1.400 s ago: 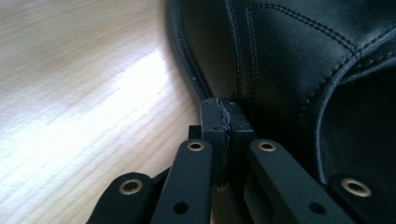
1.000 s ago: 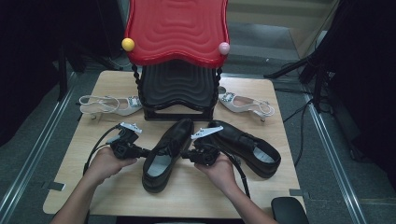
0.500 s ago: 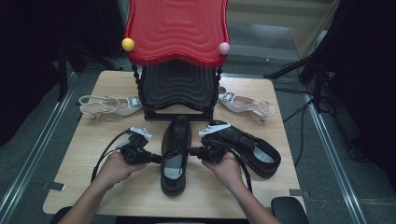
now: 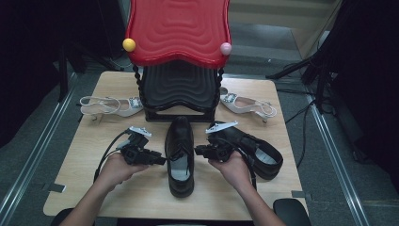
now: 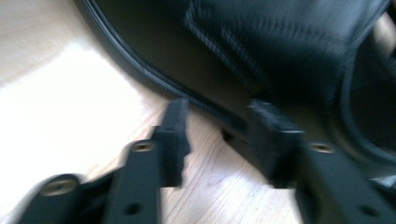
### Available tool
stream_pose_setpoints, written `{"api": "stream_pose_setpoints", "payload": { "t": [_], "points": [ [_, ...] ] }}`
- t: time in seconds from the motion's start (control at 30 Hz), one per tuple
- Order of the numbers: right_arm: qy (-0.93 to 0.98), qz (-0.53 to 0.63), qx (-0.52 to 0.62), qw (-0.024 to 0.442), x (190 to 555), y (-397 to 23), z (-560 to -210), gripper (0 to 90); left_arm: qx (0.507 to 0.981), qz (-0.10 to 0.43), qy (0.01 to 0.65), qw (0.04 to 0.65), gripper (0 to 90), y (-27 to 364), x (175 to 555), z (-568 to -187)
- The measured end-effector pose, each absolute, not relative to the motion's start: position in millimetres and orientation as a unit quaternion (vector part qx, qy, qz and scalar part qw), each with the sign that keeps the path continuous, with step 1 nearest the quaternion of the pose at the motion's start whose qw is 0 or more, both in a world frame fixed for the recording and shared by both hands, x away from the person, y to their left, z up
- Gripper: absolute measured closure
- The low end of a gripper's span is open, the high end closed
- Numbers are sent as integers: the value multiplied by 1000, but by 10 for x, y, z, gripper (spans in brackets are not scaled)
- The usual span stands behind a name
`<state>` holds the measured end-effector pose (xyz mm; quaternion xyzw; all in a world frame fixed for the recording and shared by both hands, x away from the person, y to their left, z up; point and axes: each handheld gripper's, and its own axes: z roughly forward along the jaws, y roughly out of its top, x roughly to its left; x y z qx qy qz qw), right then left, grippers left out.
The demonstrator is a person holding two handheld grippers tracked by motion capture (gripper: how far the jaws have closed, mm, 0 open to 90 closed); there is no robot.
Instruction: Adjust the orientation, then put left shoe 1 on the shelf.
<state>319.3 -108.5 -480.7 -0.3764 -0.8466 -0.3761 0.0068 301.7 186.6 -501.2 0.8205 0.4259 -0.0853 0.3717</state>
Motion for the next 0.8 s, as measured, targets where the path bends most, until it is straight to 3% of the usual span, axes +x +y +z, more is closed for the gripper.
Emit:
{"api": "stream_pose_setpoints", "payload": {
  "t": [0.17, 0.27, 0.57, 0.8],
  "points": [
    [-836, -390, -385, 24, 3098, -1139, -4662, 725, 808, -64, 430, 397, 452, 1975, 3030, -4887],
    [-836, -390, -384, 29, 3051, -1150, -4557, 684, 815, -44, 420, 397, 453, 1993, 3018, -4834],
    [-846, -366, -384, 52, 2928, -956, -4306, 588, 822, -17, 394, 411, 605, 1954, 3097, -4583],
    [-849, -357, -381, 78, 2879, -797, -4228, 611, 828, 25, 385, 408, 688, 1981, 3225, -4227]
  ]
}}
